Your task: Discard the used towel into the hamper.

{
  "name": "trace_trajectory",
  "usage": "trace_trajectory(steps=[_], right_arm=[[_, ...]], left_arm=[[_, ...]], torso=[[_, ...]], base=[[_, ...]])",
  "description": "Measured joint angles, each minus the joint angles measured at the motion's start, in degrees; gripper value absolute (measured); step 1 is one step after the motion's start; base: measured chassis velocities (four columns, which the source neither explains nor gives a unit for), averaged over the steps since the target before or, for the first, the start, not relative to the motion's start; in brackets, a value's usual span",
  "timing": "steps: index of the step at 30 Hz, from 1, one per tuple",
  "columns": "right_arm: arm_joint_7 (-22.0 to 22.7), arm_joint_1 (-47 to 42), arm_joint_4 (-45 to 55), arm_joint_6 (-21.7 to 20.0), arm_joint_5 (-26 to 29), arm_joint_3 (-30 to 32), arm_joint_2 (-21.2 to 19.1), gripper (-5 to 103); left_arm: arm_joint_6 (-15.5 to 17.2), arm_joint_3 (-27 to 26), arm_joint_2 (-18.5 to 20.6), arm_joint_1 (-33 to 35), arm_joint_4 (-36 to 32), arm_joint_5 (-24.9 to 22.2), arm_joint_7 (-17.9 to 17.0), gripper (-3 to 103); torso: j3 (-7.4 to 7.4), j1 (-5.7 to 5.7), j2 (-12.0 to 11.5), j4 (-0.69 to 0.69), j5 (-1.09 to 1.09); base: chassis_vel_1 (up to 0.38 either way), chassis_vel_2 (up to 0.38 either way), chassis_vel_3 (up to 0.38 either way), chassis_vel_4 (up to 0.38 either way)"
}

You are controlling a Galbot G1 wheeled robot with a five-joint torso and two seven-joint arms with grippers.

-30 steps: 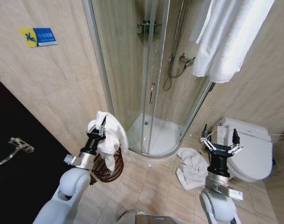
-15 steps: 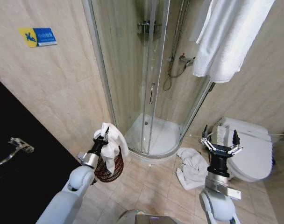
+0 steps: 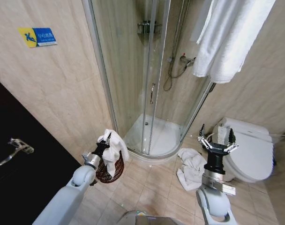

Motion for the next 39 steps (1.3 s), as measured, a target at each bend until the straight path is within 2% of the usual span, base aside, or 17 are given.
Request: trace_trajectory(steps=[4,7,13,16,25,32,39], right_arm=[[-0.14,0.90,-0.12,0.09,0.28,0.00,0.43,100],[-0.76,1.19,-1.39,1.31,0.94,-0.80,3.76,100],[-1.05,1.31,-1.34,1.77,0.94,-1.01,5.11,100],[-1.04,0.40,-0.73,1.96,0.69,-1.92,6.06,100],[-1.05,-2.05,-0.70,3.40,-1.08,-1.88,6.80,100],[-0.76,-2.74,-1.25,3.42,-1.34,-0.79,6.05,100],[-0.55,-2.80,-1.73,3.35,-1.23,-0.28,5.65,100]], left_arm=[[0.28,0.70,1.83,-1.60,2.56,-1.30,-0.73,3],[0.32,1.37,2.76,-3.47,6.37,-2.95,-2.86,3],[0.29,2.63,3.56,-5.12,8.62,-3.49,-3.33,3],[0.11,5.00,3.44,-8.74,11.77,-3.44,-3.41,3],[-1.45,11.77,1.33,-17.18,20.45,-2.28,-2.89,3],[-5.27,17.06,-2.92,-24.60,31.74,-0.14,-0.80,3],[-7.25,17.61,-5.33,-29.11,37.92,1.20,-0.55,3]], torso=[[0.00,0.00,0.00,0.01,0.01],[0.00,0.00,0.00,0.00,0.01],[-0.01,0.00,0.00,0.01,0.01],[0.00,0.00,0.00,0.00,0.00],[-0.01,0.00,0.00,-0.01,0.02],[0.00,0.00,0.00,-0.01,0.02],[0.00,0.00,0.00,-0.01,0.02]], base=[[0.000,0.000,0.000,0.000],[0.000,0.000,0.000,0.000],[0.000,0.000,0.000,0.000],[0.000,0.000,0.000,0.000],[0.000,0.000,0.000,0.000],[0.000,0.000,0.000,0.000],[0.000,0.000,0.000,0.000]])
